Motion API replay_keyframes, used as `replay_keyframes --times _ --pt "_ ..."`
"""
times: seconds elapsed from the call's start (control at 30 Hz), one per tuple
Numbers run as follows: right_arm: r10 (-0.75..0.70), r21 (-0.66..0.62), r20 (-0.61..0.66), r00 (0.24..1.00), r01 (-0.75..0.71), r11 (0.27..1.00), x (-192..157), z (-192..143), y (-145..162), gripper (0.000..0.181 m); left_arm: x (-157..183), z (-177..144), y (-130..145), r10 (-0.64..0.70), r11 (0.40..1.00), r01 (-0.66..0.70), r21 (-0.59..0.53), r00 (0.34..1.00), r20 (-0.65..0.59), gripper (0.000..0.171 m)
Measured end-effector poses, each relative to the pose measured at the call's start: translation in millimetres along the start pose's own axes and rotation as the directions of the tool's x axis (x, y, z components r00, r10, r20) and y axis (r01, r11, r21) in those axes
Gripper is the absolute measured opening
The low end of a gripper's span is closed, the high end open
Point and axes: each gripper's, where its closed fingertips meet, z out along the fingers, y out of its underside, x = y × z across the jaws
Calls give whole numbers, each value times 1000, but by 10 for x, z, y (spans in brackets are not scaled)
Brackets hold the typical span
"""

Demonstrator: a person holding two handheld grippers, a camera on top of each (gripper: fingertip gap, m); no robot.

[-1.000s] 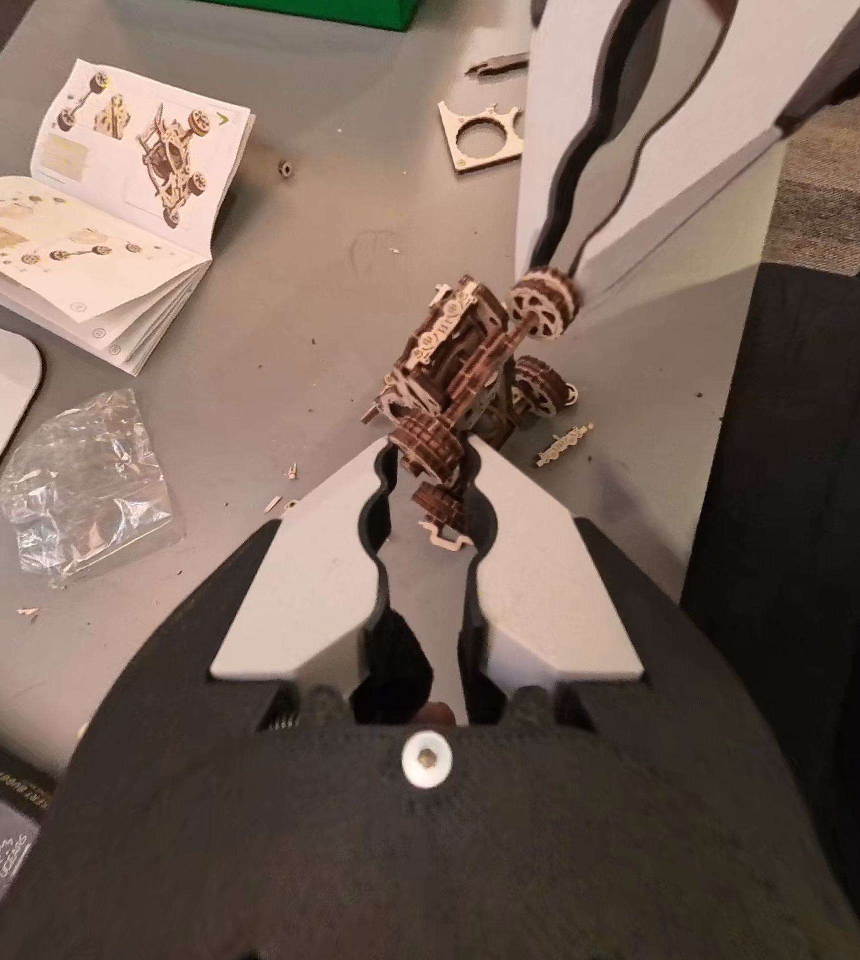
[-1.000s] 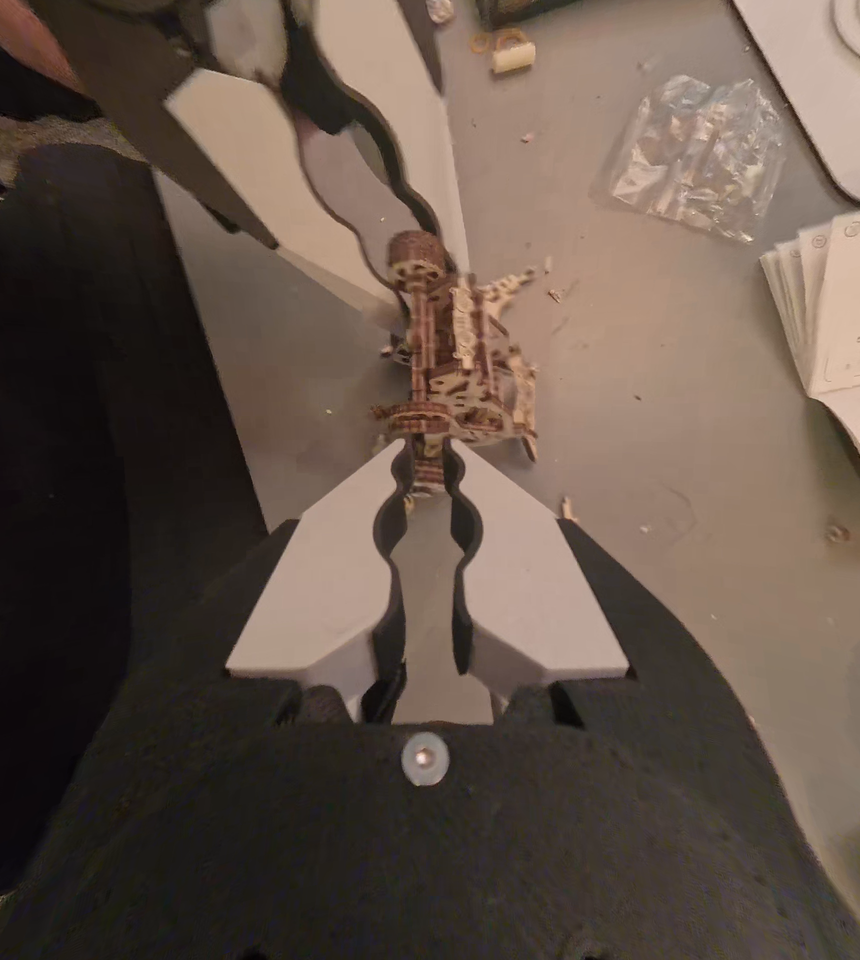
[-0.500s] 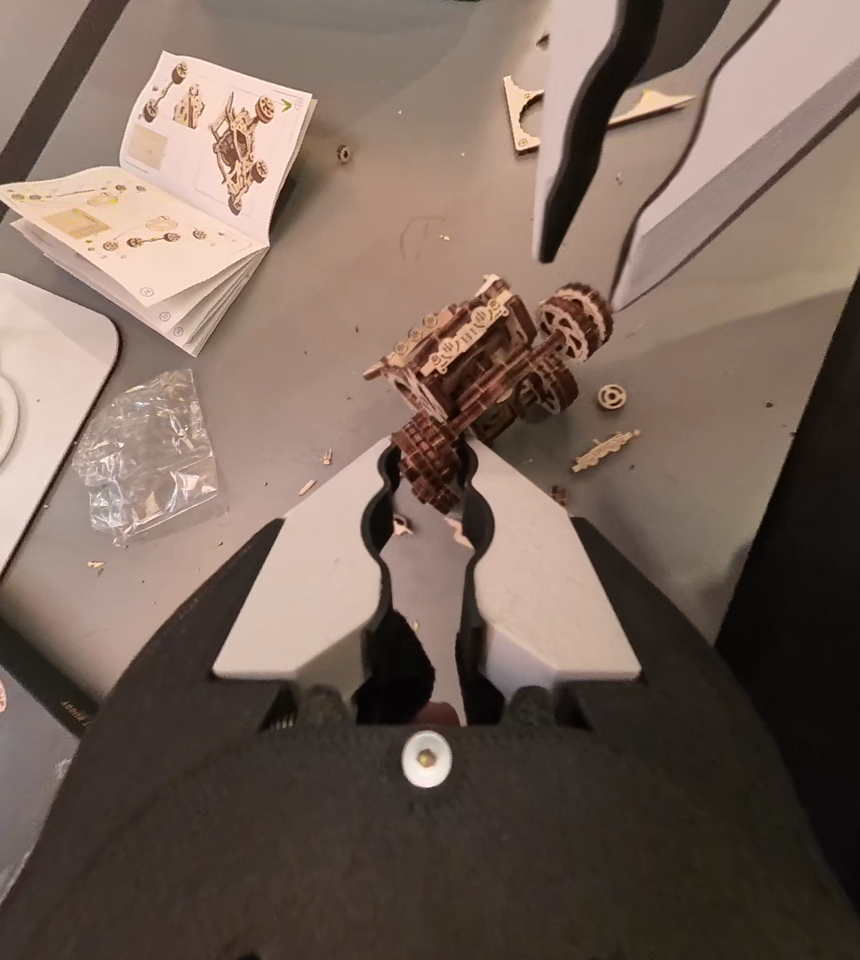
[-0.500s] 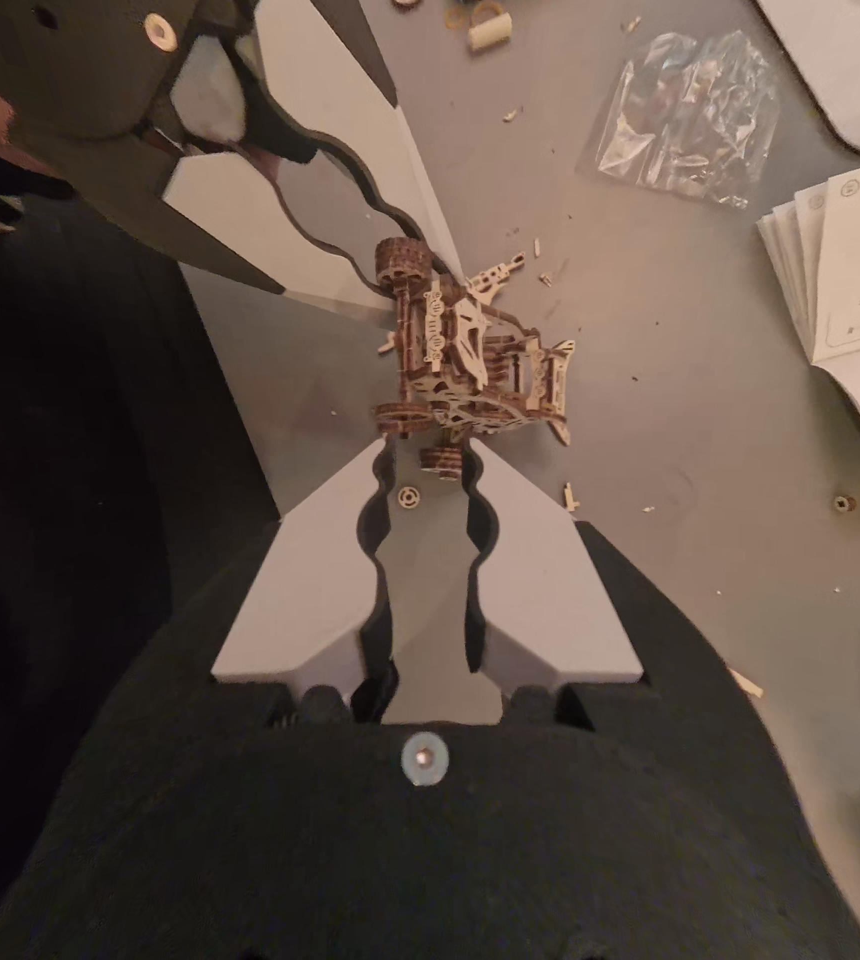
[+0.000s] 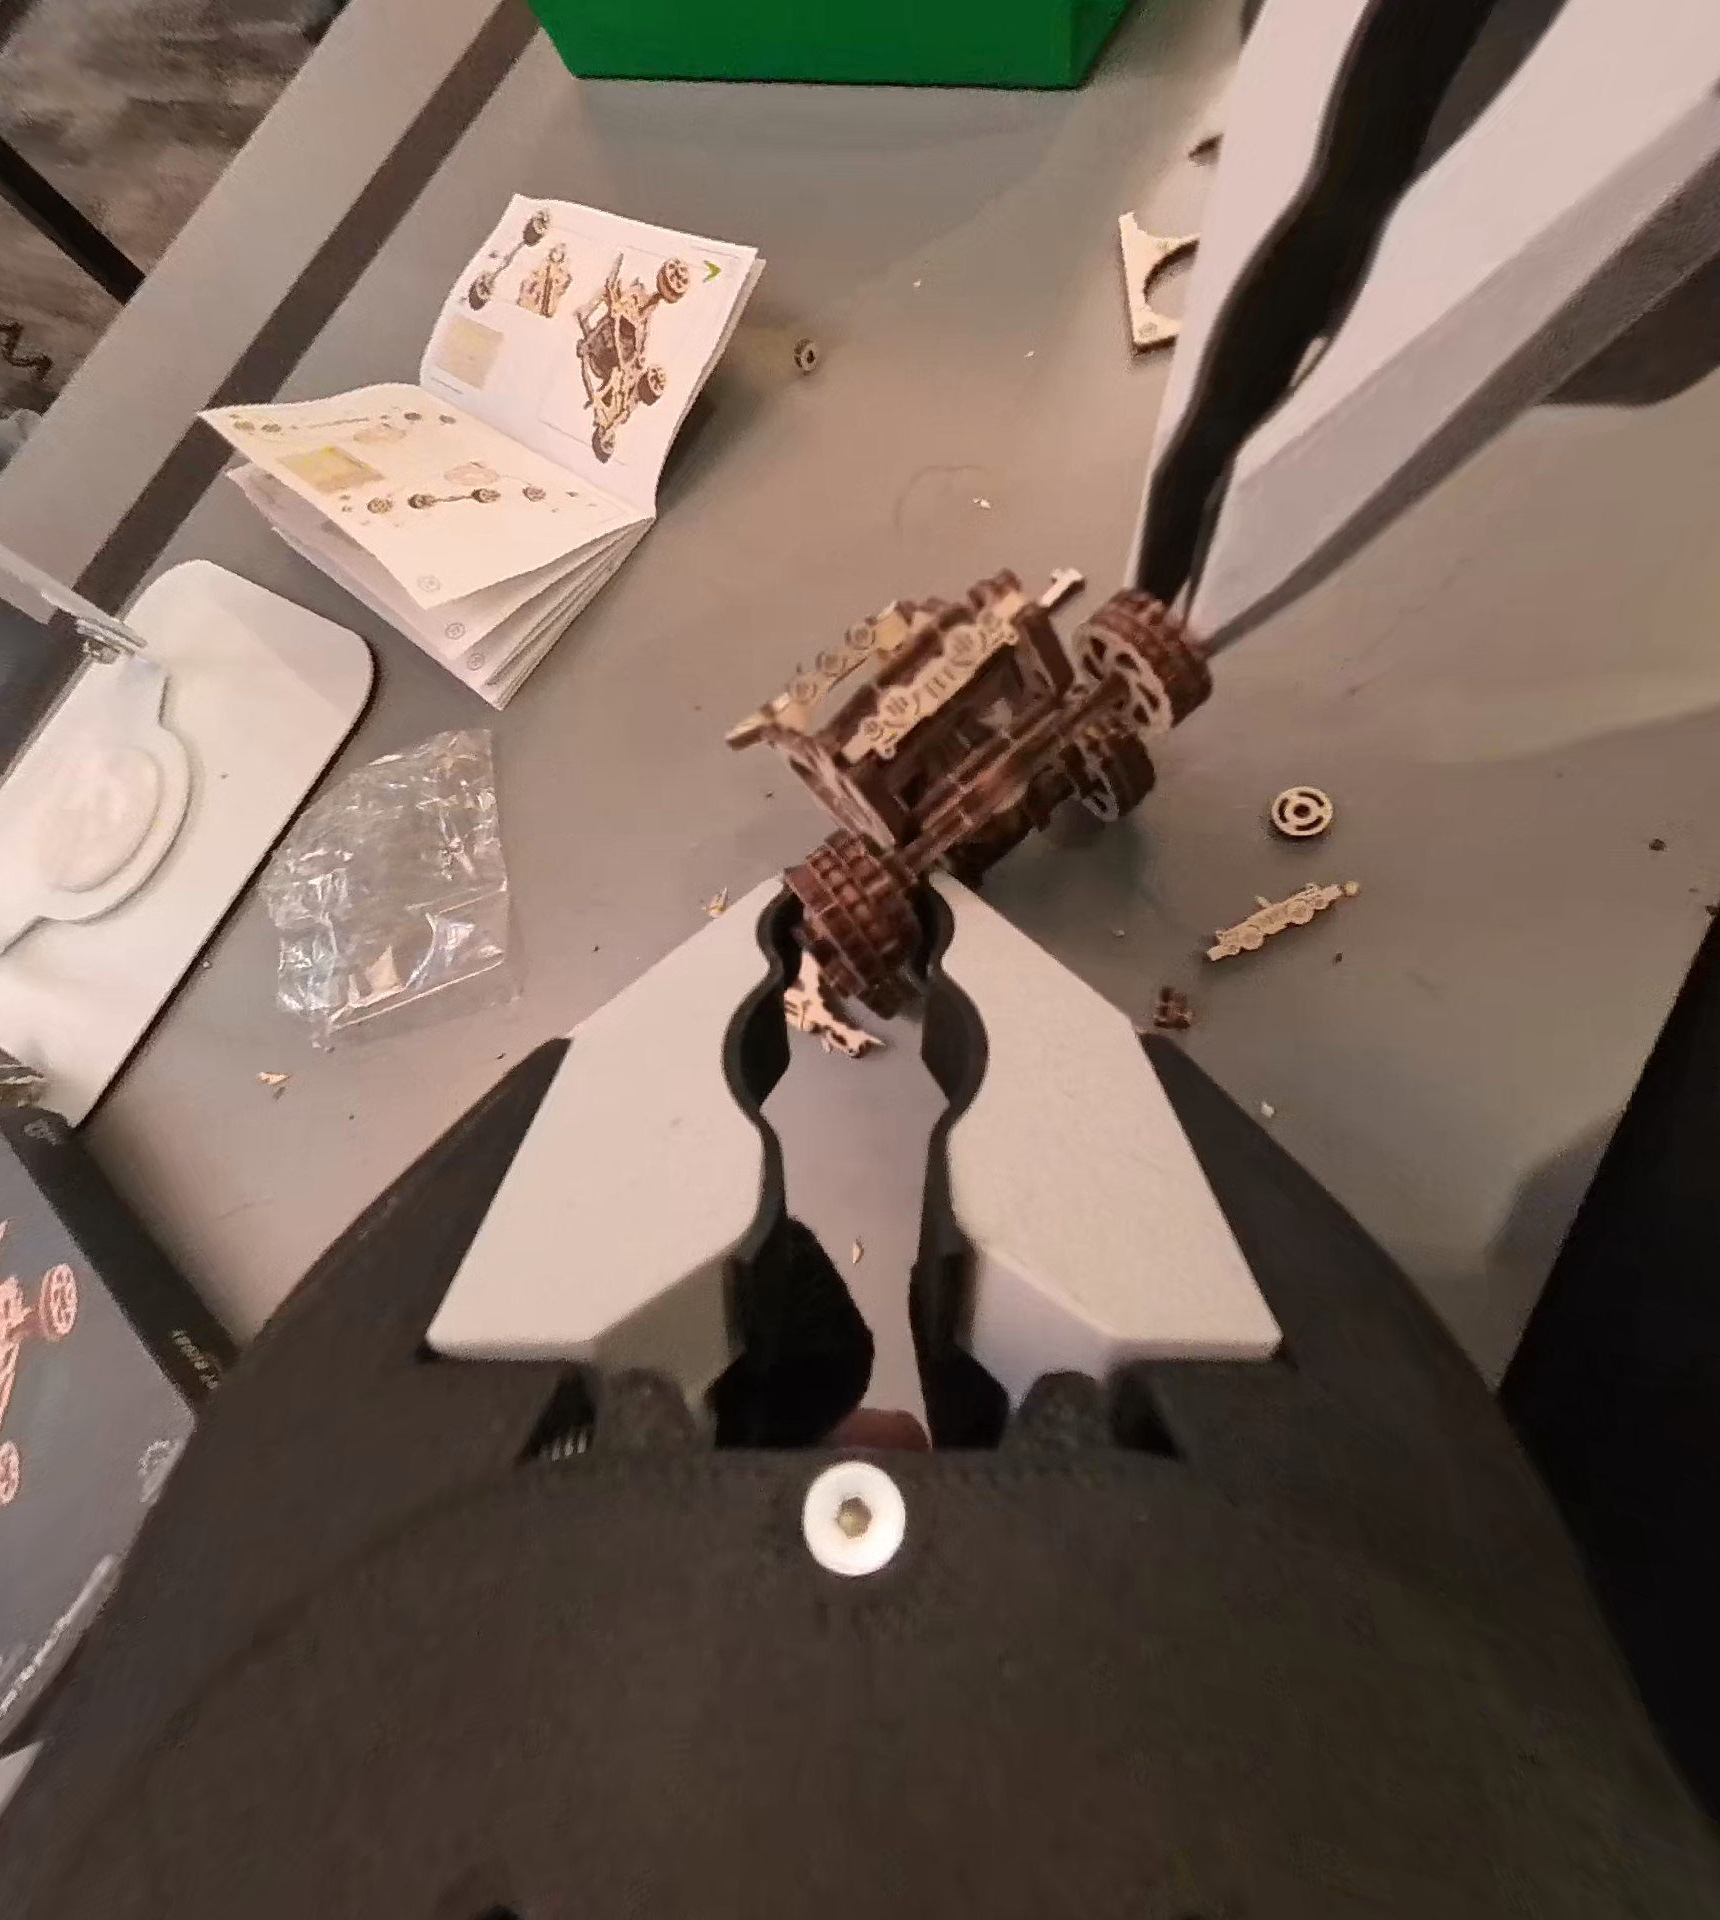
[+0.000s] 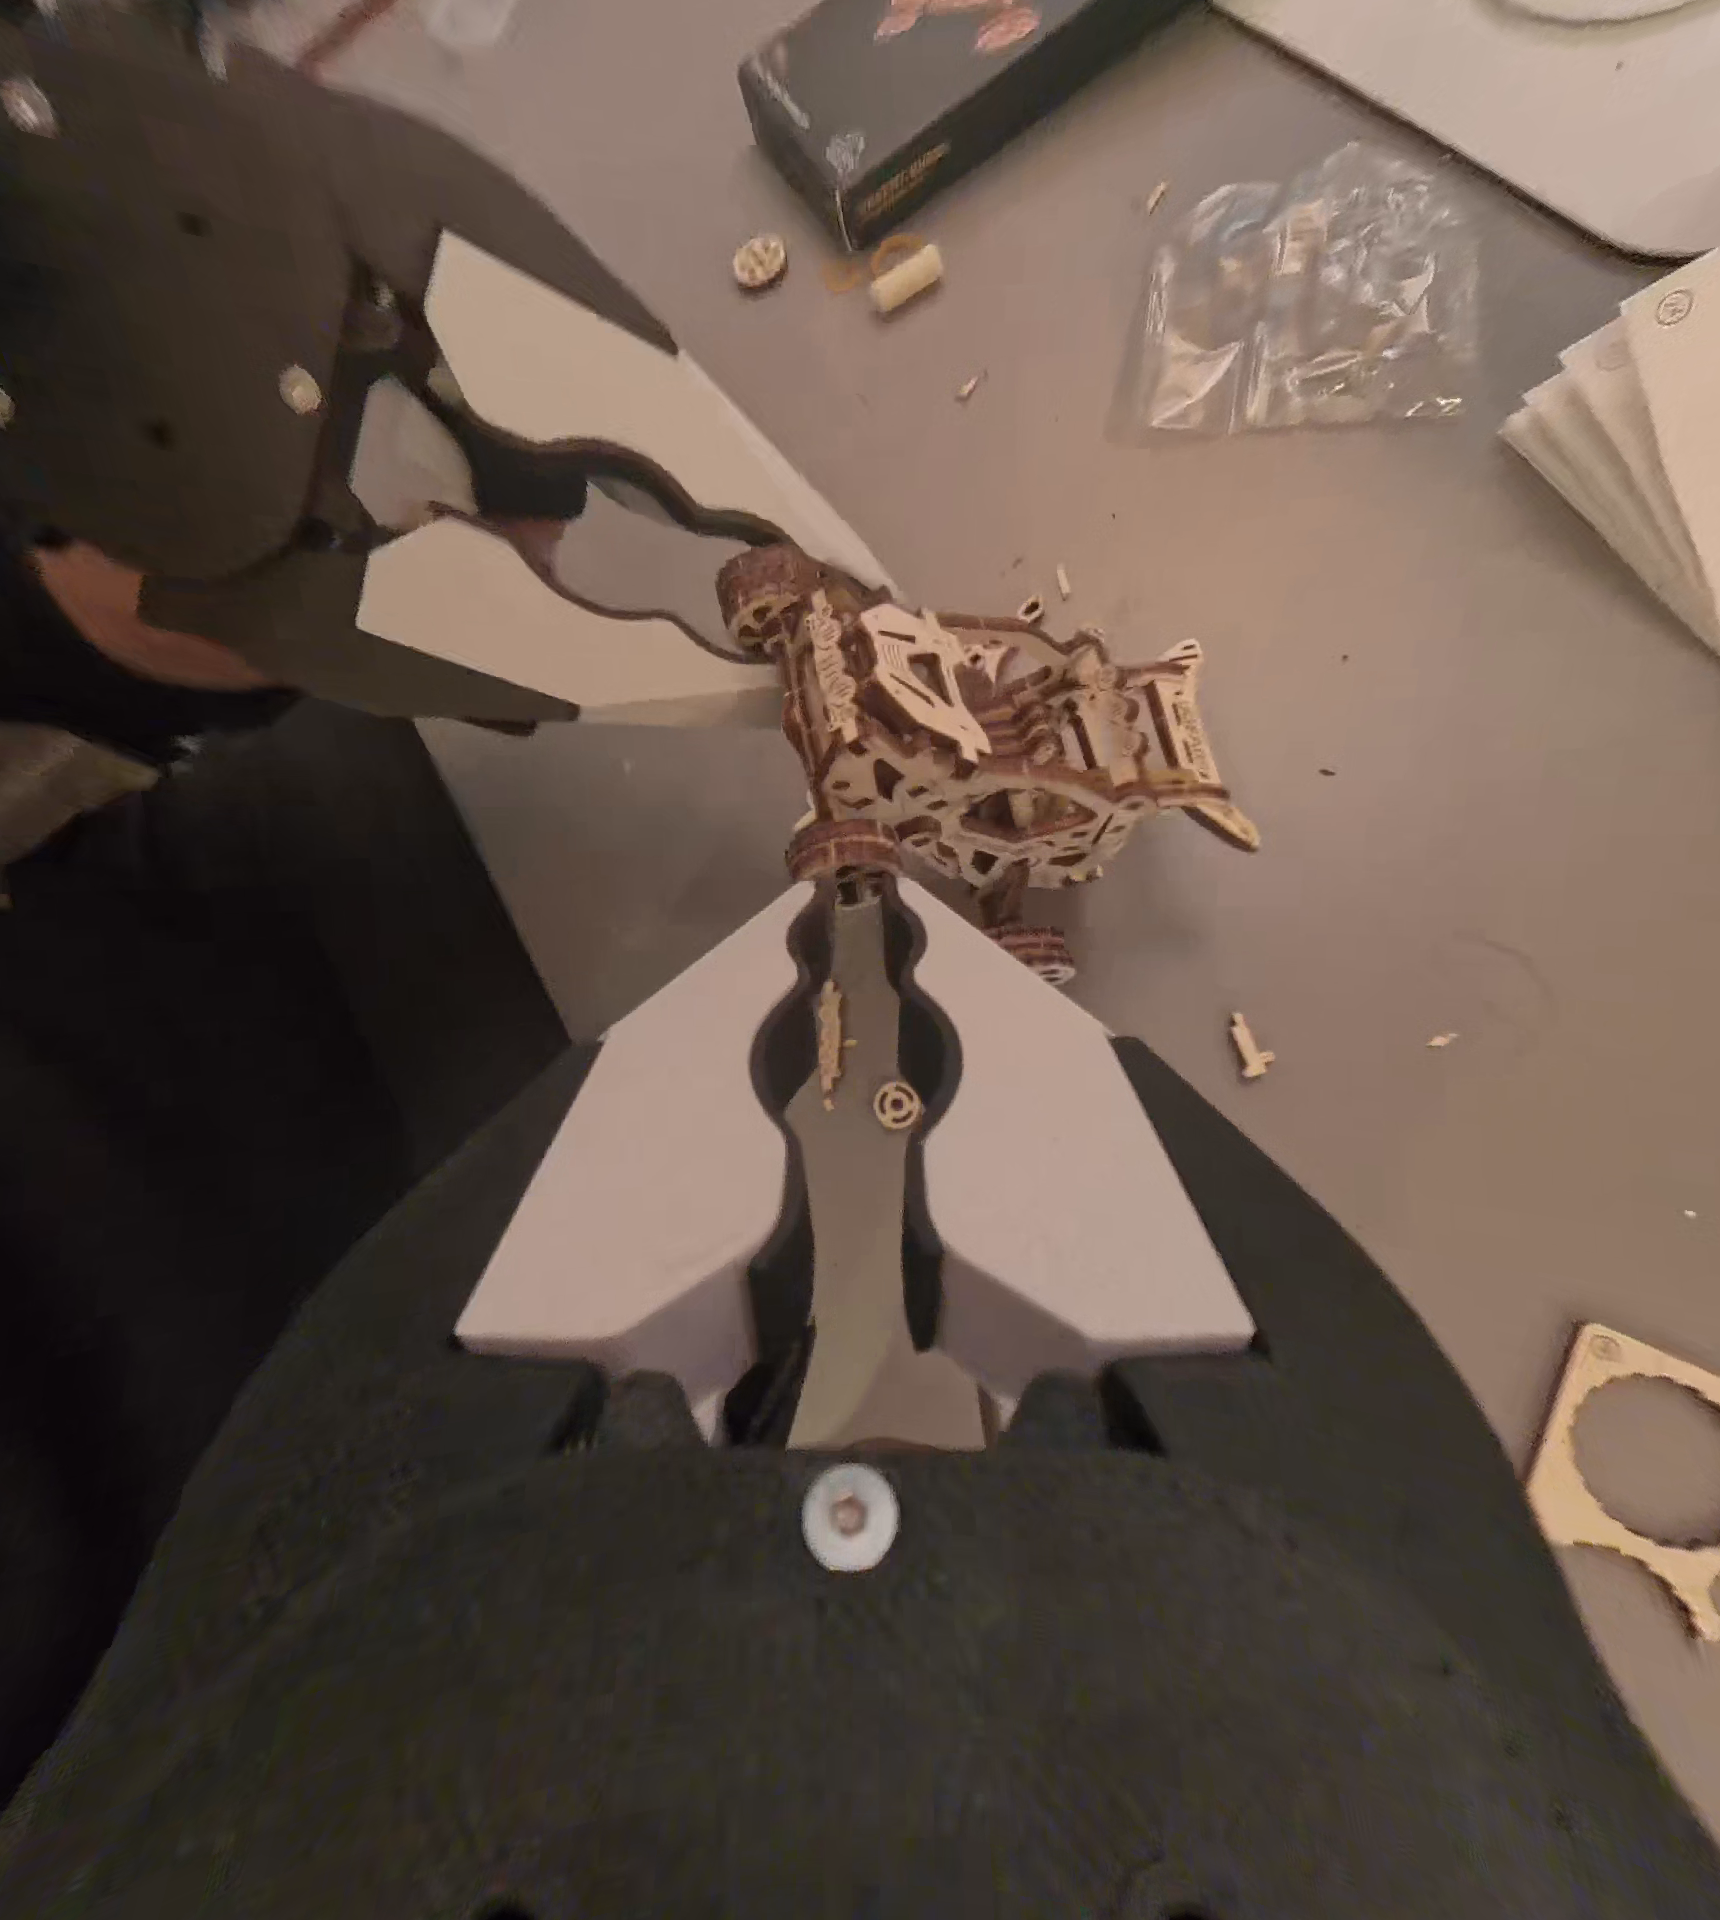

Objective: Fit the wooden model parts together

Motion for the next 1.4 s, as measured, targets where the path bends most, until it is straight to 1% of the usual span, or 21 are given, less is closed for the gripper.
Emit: replay_keyframes --times 0.07,0.17,0.27,0.3,0.37,0.43,0.5,0.57,0.63,0.67,0.7,0.77,0.83,0.9,0.97,1.03,1.1,1.2,1.27,1.3,1.4 --pt "33 0 28 999 -33 999 -18 19 32 12 12 9 4 -12 1000 12 13 1000 -20 17" --pt "1 14 17 1000 -1 1000 -66 39 38 15 39 19 77 -24 1000 24 7 998 -63 17" --pt "-21 -19 1 1000 21 1000 -81 84 112 17 134 18 196 -42 999 41 -9 991 -129 27" --pt "-18 -34 12 1000 18 999 -110 113 145 18 223 15 236 -35 999 33 -16 983 -182 27" --pt "-21 -56 41 999 23 998 -179 168 206 20 293 3 319 -14 999 6 -39 978 -208 29" --pt "-26 -87 51 998 30 996 -225 216 275 23 418 -31 385 -17 998 -3 -67 957 -291 36" --pt "-31 -89 51 998 35 995 -250 237 300 22 437 -66 486 -35 994 -2 -112 945 -326 49" --pt "-43 -131 48 998 49 990 -258 267 372 23 466 -141 537 -67 992 21 -121 918 -391 50" --pt "-47 -148 46 998 53 988 -257 303 416 22 436 -221 549 -97 992 54 -110 895 -434 59" --pt "-37 -159 62 997 46 986 -284 331 447 22 466 -280 534 -121 991 80 -104 869 -480 55" --pt "-33 -178 74 997 46 983 -306 364 493 21 451 -297 543 -138 989 95 -113 865 -482 54" --pt "-56 -203 71 996 69 977 -303 420 566 18 423 -287 568 -110 992 67 -109 884 -455 48" --pt "-75 -241 75 994 91 966 -302 456 645 17 449 -277 579 -99 992 49 -119 883 -458 47" --pt "-103 -248 80 991 120 961 -315 442 678 13 460 -294 595 -97 991 44 -123 879 -468 47" --pt "-114 -250 97 989 135 959 -382 426 693 15 466 -342 622 -85 992 29 -122 869 -488 50" --pt "-138 -262 95 986 158 952 -414 439 739 17 519 -412 683 -88 990 14 -140 838 -538 53" --pt "-154 -268 107 982 178 947 -479 474 755 17 507 -398 770 -60 988 -26 -154 845 -531 53" --pt "-169 -266 96 981 189 945 -503 538 721 13 584 -339 806 -35 987 -55 -148 838 -545 45" --pt "-156 -274 90 984 175 946 -508 589 737 12 638 -272 850 -11 983 -89 -158 840 -543 32" --pt "-143 -274 85 986 161 948 -513 607 731 11 672 -256 817 -9 987 -81 -138 836 -549 27" --pt "-101 -273 59 993 114 955 -479 615 714 11 684 -225 783 -33 990 -46 -132 839 -543 26"
